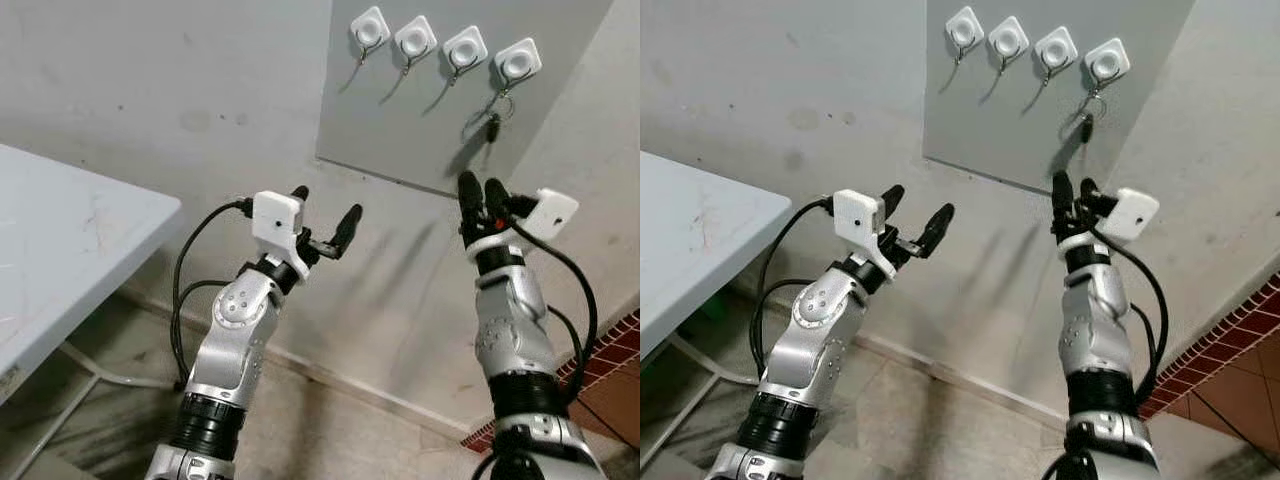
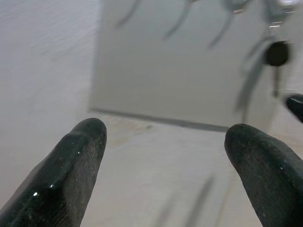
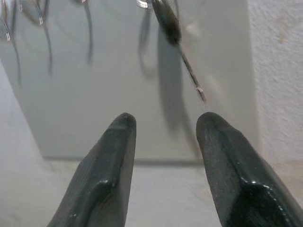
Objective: Hang keys on a hook
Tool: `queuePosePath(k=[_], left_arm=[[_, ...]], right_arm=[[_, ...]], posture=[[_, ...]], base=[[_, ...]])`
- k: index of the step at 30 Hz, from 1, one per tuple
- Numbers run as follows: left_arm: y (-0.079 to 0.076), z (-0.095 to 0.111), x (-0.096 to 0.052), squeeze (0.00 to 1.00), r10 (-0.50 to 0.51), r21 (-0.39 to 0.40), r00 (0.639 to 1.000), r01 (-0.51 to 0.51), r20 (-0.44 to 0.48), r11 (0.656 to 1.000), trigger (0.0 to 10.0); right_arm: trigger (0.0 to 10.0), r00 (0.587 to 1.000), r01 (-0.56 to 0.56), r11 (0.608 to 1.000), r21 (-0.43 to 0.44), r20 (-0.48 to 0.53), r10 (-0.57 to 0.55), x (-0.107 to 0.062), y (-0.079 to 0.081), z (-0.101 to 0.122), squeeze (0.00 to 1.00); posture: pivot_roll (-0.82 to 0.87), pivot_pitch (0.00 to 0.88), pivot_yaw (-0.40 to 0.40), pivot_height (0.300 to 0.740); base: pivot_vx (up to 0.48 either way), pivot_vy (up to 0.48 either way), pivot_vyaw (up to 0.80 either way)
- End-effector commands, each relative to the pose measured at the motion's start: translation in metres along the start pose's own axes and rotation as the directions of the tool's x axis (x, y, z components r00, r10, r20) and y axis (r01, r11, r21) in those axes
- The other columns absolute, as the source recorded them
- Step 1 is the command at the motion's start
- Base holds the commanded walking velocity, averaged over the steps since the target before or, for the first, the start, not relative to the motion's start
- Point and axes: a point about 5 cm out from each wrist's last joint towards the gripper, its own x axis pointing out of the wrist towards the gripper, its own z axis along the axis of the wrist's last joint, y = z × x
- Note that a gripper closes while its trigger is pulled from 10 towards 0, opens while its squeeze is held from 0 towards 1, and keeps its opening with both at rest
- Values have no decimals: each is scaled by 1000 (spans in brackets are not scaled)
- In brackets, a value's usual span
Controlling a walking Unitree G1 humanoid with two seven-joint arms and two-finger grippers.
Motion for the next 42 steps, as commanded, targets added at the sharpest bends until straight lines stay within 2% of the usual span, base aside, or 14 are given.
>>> queuePosePath(k=[1, 3, 8, 9, 16, 21, 23, 25, 27, 29, 30, 33, 37, 42], left_arm=[[5, -7, -3, 0, 44, -22, 999, -44, -17, 999, 10000], [16, -14, -8, 0, 120, -47, 992, -122, -37, 991, 10000], [30, -23, -18, 0, 201, -45, 978, -204, -63, 978, 10000], [36, -28, -23, 0, 236, -61, 968, -241, -81, 968, 10000], [50, -41, -44, 0, 310, -57, 946, -316, -90, 947, 10000], [53, -48, -55, 0, 315, -45, 943, -321, -112, 946, 10000], [50, -41, -61, 0, 312, -11, 949, -313, -50, 950, 10000], [47, -42, -66, 0, 287, -57, 957, -290, -50, 955, 10000], [46, -44, -73, 0, 292, -52, 955, -294, -51, 954, 10000], [45, -51, -82, 0, 285, -61, 955, -291, -86, 955, 10000], [46, -55, -87, 0, 283, -28, 954, -287, -97, 958, 10000], [48, -57, -92, 0, 301, 50, 949, -297, -98, 953, 10000], [57, -58, -99, 0, 353, -28, 929, -358, -111, 933, 10000], [67, -44, -89, 0, 348, 22, 935, -347, -65, 938, 10000]], right_arm=[[10000, 1000, 2, 1000, -21, 18, -2, -3, 2, 4, 0], [10000, 1000, 26, 999, -45, -13, -26, -16, 0, -3, 0], [10000, 997, 35, 995, -98, -70, -42, -34, -2, -16, 0], [10000, 993, 44, 992, -121, -105, -57, -44, -4, -22, 0], [10000, 983, 38, 956, -290, -164, -89, -69, -8, -33, 0], [10000, 977, 53, 948, -314, -178, -114, -86, -7, -35, 0], [10000, 979, 48, 950, -308, -174, -105, -94, -1, -33, 0], [10000, 982, 32, 950, -309, -168, -88, -98, 2, -31, 0], [10000, 983, 40, 958, -285, -162, -89, -102, 4, -30, 0], [10000, 982, 43, 959, -279, -165, -92, -108, 4, -31, 0], [10000, 980, 44, 960, -276, -175, -95, -113, 3, -34, 0], [10000, 975, 56, 958, -282, -190, -113, -118, 0, -36, 0], [10000, 968, 79, 953, -293, -205, -143, -121, -4, -36, 0], [10000, 969, 90, 936, -339, -189, -162, -107, -13, -31, 0]], posture=[[9, 31, -83, 740], [11, 30, -84, 740], [16, 35, -84, 740], [15, 36, -83, 740], [5, 42, -74, 740], [3, 40, -68, 740], [-1, 40, -65, 740], [-2, 42, -64, 740], [-1, 41, -63, 740], [1, 39, -62, 740], [4, 35, -60, 740], [10, 31, -59, 740], [11, 28, -58, 740], [13, 21, -61, 740]], base=[[0, 0, 0], [0, 0, 0], [0, 0, 0], [0, 0, 0], [0, 0, 0], [0, 0, 0], [0, 0, 0], [0, 0, 0], [0, 0, 0], [0, 0, 0], [0, 0, 0], [0, 0, 0], [0, 0, 0], [0, 0, 0]])
